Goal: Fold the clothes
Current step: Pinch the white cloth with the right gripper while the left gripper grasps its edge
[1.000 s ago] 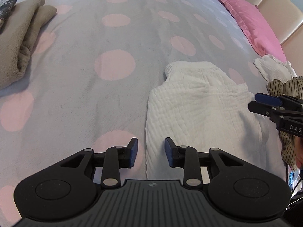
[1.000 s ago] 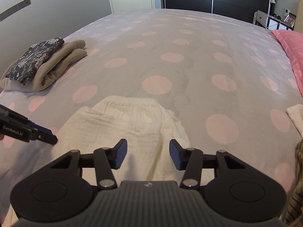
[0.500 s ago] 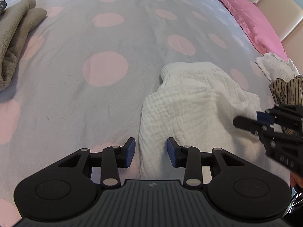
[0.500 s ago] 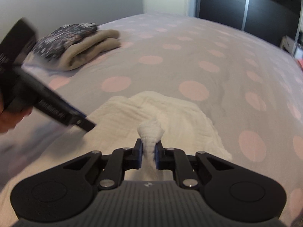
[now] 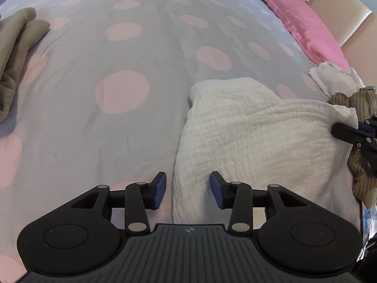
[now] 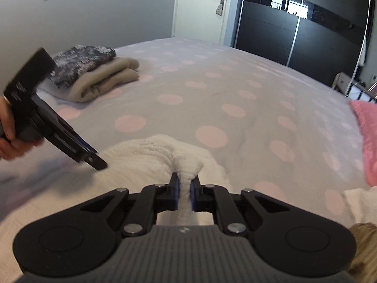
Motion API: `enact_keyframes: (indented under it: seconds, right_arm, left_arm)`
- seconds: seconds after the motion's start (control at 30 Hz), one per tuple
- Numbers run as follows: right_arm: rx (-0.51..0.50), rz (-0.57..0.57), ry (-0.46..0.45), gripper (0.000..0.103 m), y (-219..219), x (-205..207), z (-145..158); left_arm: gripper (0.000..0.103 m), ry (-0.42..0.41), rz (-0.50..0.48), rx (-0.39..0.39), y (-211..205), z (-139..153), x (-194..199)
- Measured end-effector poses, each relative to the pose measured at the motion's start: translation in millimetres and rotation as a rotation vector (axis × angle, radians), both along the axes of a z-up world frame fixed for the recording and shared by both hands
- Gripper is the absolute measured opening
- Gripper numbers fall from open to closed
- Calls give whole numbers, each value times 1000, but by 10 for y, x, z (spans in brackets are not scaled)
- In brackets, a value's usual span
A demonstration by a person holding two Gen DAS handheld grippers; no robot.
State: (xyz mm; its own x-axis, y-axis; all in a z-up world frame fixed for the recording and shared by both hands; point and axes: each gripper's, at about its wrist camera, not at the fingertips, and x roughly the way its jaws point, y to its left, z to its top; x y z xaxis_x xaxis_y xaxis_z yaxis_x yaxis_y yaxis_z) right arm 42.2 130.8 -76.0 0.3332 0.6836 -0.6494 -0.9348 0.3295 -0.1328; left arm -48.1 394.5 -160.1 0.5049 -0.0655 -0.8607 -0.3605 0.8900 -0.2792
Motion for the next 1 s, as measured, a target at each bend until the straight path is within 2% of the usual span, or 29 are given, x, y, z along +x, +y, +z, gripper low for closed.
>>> enact_keyframes:
  seconds: [0.07,0.2,0.3,0.37,0.5,0.7,0.77,0.8,0.83,0.93,1.0]
  right_arm:
    - [-55,-29,-18,11,-82,29,-28]
    - [-175,-83,22,11,-266,126,-234]
    - [-247,-113,48,11,-374,154,-426]
    - [-250,-117,74,11,-448,149,-507]
    - [-241,-122,92,11,-487,134,-535]
    - [-242,-121,95,11,-477,127,-534]
    - [-242,-118,95,11,-482,126,-535]
    - [-242,-118,96,11,-485,137,-533]
    - [-242,-119,98,11,-489,146,-529]
    - [-245,-124,105,11,-482,156,-530]
    - [-248,-123,104,11,-477,158,-528]
  left_arm:
    - [41,-9,-17,-4,-19,35,-1]
    - [42,-16,-45,-23,-75,63,11]
    - [42,-18,-66,13,-165,89,29]
    - [42,-34,-85,36,-231,119,42]
    - [42,-57,-136,30,-379,130,105]
    - [42,-7,-155,46,-578,-75,262]
    - [42,-11,-166,79,-665,-125,275]
    - [39,-21,-183,100,-717,-129,274]
    - [25,-36,-212,122,-778,-112,270]
    - [8,-95,-309,205,-982,-41,229]
    - [7,-148,-401,268,-1153,17,164]
